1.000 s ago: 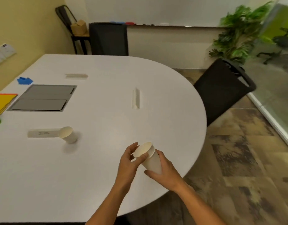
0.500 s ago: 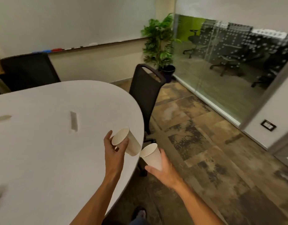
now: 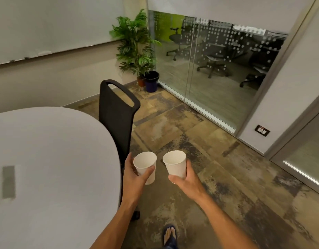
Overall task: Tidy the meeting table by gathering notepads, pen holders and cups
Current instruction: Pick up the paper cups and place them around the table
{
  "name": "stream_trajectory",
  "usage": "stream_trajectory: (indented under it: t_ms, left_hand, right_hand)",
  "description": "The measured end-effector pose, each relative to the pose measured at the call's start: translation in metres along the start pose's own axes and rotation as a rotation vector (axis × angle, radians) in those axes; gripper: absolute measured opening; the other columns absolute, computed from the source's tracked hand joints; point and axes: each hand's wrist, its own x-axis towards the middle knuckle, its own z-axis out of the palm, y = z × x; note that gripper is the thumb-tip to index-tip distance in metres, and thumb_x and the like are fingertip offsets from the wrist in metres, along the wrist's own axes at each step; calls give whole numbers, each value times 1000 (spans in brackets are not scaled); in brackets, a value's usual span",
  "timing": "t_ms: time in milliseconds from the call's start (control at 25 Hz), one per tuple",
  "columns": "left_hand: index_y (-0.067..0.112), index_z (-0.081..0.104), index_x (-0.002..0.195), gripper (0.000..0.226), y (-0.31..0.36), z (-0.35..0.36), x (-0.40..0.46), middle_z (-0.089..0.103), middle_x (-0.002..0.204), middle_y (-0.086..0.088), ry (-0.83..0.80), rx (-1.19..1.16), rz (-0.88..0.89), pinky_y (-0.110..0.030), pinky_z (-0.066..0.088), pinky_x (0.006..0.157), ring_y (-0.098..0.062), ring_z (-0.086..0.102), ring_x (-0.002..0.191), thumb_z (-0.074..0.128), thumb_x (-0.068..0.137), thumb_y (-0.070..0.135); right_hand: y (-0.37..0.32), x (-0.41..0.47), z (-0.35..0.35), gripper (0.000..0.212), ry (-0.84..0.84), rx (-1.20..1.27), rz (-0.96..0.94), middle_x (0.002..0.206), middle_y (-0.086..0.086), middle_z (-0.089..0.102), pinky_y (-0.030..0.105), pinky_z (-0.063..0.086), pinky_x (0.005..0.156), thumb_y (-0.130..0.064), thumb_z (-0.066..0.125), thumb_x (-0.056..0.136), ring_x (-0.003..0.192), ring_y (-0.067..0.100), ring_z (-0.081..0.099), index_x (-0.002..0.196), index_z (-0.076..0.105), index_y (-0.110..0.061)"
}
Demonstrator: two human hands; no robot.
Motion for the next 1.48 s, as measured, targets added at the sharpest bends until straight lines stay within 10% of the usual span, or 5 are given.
stream_trajectory:
  t_ms: [560,960,1480]
  left_hand:
    - [36,24,151,97,50,142,228,43,128,33,-90,-139,-34,-19,45,93,2,54,118,82,73,35]
    - [41,26,149,97,97,252,379,42,133,32,205,-144,-59,-41,51,100,-5,56,120,85,72,38]
    - [40,32,146,87,109,220,581,44,145,10,633,-200,-40,-30,50,93,-11,58,118,84,76,33]
  right_hand:
    - [-21,266,-108,79,41,63,57,126,-15,57,23,52,85,-21,85,77,114,4,57,140,39,-37]
    - [-68,496,-186,71,-223,47,-65,120,-15,61,17,53,74,-28,82,71,106,0,60,128,43,-46]
    - [-128,736,-122,73,-515,-31,-141,123,-20,54,13,52,72,-14,82,80,110,1,56,133,37,-40]
